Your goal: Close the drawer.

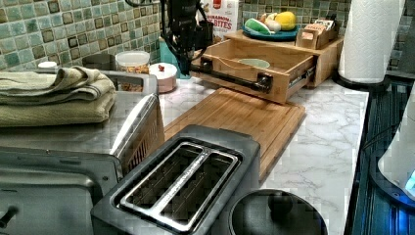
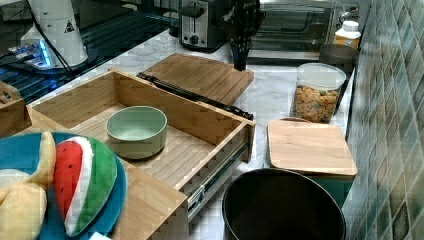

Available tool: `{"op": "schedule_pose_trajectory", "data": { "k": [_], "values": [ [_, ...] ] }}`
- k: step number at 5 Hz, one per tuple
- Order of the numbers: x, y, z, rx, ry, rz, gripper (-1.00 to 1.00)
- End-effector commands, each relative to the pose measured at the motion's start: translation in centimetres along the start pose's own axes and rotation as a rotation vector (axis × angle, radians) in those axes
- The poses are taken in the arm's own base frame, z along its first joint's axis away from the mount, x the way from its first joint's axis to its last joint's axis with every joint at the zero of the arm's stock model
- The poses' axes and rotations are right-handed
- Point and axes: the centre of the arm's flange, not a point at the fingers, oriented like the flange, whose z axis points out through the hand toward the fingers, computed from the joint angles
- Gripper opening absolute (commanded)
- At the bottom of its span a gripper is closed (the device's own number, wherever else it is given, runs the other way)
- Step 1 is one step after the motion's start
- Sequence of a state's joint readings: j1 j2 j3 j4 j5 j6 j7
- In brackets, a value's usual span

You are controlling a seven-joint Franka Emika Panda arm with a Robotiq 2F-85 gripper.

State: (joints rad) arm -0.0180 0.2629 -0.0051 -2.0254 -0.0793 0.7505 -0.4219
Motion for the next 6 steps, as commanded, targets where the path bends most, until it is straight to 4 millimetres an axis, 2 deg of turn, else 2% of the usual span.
{"op": "schedule_pose_trajectory", "data": {
  "k": [1, 2, 3, 4, 6],
  "values": [
    [1.6, 0.8, 2.2, -0.073, -0.036, -0.035, -1.0],
    [1.7, 1.3, 2.8, -0.119, -0.058, 0.006, -1.0],
    [0.7, 2.7, 3.4, -0.115, 0.013, -0.007, -1.0],
    [0.8, 4.6, 3.0, -0.124, -0.013, -0.009, -1.0],
    [0.3, 9.0, 4.4, -0.1, -0.012, -0.013, -1.0]
  ]
}}
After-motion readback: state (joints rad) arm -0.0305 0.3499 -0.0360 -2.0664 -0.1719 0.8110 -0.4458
